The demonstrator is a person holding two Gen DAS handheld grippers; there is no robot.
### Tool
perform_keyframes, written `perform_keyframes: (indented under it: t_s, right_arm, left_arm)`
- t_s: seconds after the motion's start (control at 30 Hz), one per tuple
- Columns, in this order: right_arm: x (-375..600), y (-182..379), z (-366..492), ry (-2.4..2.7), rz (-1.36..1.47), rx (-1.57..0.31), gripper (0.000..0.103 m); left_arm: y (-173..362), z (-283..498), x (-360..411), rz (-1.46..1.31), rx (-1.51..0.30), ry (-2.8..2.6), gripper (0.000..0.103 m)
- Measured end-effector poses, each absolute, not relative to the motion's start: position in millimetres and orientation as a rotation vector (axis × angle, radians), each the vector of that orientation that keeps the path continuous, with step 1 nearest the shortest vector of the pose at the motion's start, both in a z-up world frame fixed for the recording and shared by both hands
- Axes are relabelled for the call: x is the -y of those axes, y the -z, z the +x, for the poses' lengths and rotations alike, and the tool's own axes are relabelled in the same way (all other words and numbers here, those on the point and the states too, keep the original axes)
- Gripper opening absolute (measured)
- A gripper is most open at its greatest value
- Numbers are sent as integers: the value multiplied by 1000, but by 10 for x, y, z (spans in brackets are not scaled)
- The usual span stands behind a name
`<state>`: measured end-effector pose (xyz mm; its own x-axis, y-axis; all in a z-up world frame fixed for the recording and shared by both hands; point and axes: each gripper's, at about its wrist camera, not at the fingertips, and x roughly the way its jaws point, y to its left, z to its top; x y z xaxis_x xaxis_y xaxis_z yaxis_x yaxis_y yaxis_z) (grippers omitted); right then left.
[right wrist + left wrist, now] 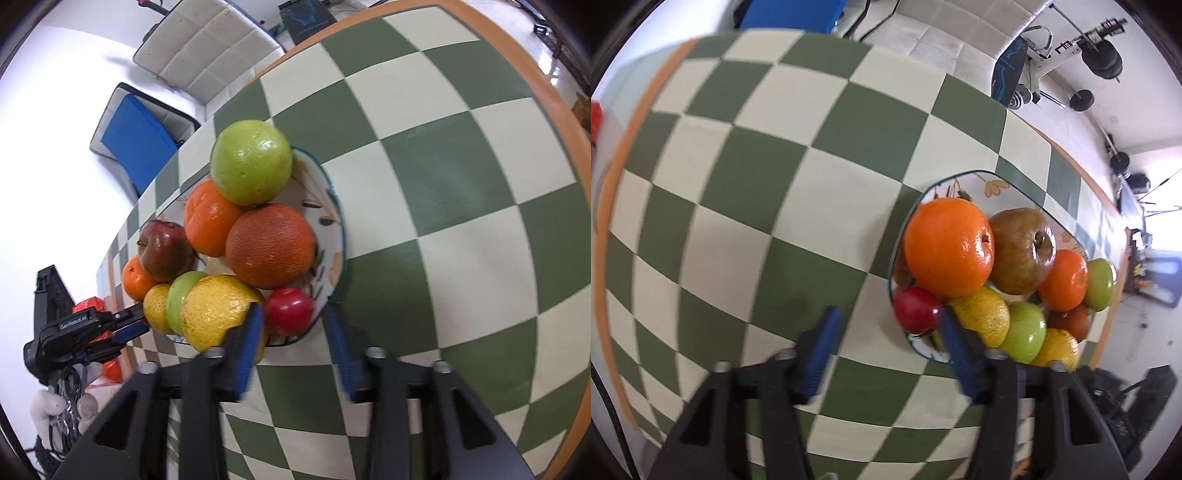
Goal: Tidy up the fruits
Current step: 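Carry both cherry tomatoes onto the plate and open both tools, then lift both open tools away from the plate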
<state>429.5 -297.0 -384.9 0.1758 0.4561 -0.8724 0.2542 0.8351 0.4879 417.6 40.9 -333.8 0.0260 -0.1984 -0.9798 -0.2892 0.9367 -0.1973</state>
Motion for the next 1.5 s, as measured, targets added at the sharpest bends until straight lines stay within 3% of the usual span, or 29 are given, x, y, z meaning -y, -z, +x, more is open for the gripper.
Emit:
perform_keyframes:
  t_s: [0.13, 0.2, 0.37, 1.0, 1.5]
  right_arm:
    - [2946, 3659, 4241, -99, 505, -1397, 85]
    - [2927, 3556, 4200, -97, 459, -1374, 87]
    - [2784, 3311, 4105, -27, 256, -1339, 95]
    - [2371, 2512, 3653, 13, 41, -1201, 98]
    - [2360, 1464, 2855, -12, 29, -1045, 98]
  left_arm:
    - [3255, 4109, -358, -293, -1536, -83, 74]
    - [3209, 4062, -328, -255, -1523, -82, 94]
    - [2979, 3876, -202, -132, -1449, -76, 97]
    - [2145, 3160, 145, 11, -1241, -66, 97]
    - [1159, 2358, 306, 11, -1087, 2, 97]
